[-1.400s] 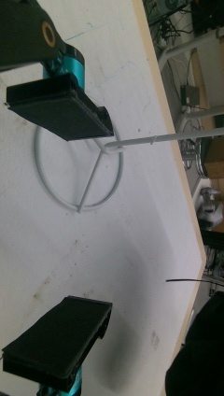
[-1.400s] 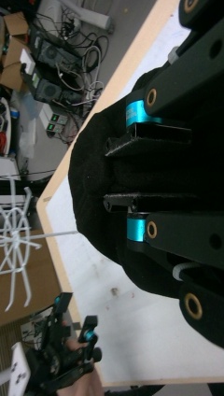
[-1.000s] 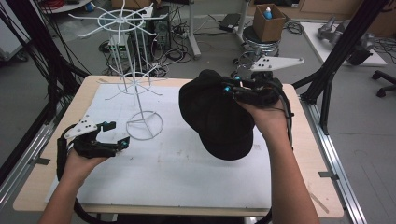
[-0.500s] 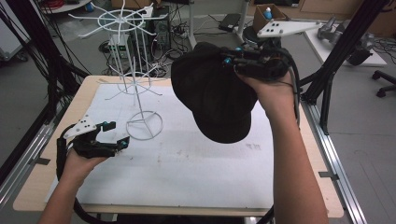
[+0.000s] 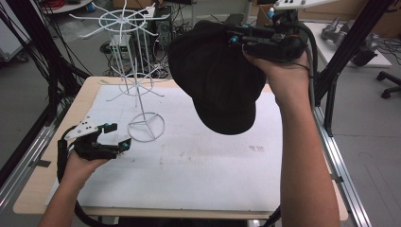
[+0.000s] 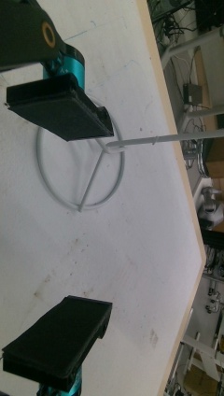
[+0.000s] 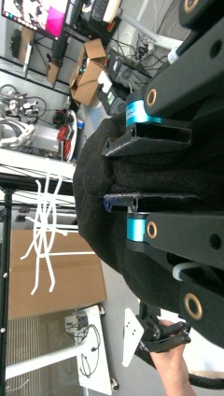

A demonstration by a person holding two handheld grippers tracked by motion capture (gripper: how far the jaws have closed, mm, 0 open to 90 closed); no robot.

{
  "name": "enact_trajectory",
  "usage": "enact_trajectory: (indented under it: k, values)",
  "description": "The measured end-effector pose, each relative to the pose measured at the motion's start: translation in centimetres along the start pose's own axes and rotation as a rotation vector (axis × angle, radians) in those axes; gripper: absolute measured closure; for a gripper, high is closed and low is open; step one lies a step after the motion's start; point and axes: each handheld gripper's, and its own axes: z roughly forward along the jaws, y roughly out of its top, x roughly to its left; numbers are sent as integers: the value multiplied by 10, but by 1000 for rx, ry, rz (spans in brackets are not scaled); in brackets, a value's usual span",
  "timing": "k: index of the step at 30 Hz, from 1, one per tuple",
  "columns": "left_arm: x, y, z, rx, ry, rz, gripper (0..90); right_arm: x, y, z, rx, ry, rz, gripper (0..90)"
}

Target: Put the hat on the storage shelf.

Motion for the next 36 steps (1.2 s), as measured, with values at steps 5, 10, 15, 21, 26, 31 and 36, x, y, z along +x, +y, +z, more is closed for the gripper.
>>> enact_trajectory:
  k: [5,10,15,21,26,31,36]
  values:
    - [0,0,0,2,-2,-1,141,1,10,-2,-11,8,-9,736]
    - [0,0,0,4,-2,0,141,1,23,-4,-18,34,-18,736]
    - [0,0,0,4,-2,1,141,1,31,-2,-27,61,-19,736]
    - [0,0,1,7,-2,1,141,1,36,2,-49,71,-21,736]
    - [0,0,1,7,-3,2,141,4,39,10,-47,71,-32,736]
    - [-1,0,2,10,-3,5,141,4,41,16,-47,75,-30,736]
    - [-1,0,2,10,-3,6,141,6,43,26,-36,74,-33,735]
